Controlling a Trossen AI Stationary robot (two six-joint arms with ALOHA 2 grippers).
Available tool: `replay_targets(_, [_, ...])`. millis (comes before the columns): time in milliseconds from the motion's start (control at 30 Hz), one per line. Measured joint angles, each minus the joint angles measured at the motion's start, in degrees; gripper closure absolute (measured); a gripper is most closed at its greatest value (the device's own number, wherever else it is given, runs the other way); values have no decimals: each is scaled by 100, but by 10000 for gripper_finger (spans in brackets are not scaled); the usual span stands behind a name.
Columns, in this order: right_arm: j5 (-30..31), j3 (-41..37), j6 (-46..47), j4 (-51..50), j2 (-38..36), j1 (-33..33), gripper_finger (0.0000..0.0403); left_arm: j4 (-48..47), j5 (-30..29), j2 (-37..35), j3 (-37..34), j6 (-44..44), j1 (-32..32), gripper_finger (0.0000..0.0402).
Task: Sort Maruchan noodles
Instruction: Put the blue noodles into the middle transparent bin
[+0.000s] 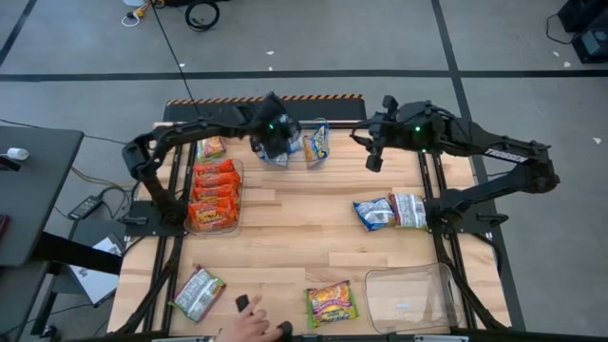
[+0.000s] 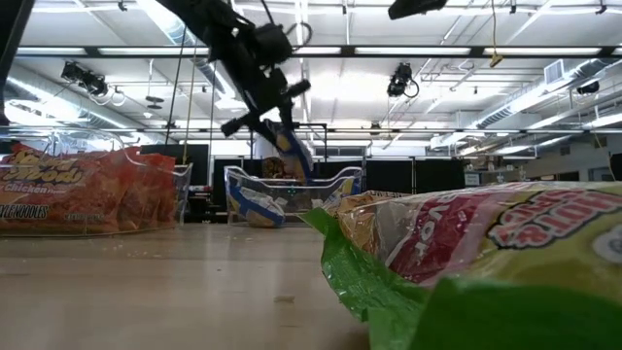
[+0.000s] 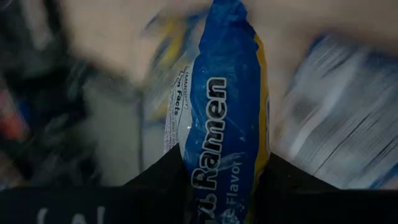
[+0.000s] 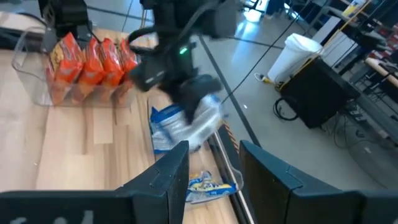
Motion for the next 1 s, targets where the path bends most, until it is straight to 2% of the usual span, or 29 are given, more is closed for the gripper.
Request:
replay_targets(300, [-117, -4, 179, -4, 141, -29, 256, 83, -30, 742, 2, -59, -136, 271])
replay_targets(567, [-423, -4, 192, -1, 149, -29, 256, 307, 460, 1012, 22, -398, -139, 270])
replay_targets(800, [-656, -4, 483, -5, 149, -29, 256, 580, 466, 1043, -1, -1155, -122, 223])
replay_targets(1000, [-662, -7, 603, -10, 149, 11, 256, 586, 579, 1043, -1, -1517, -146, 200])
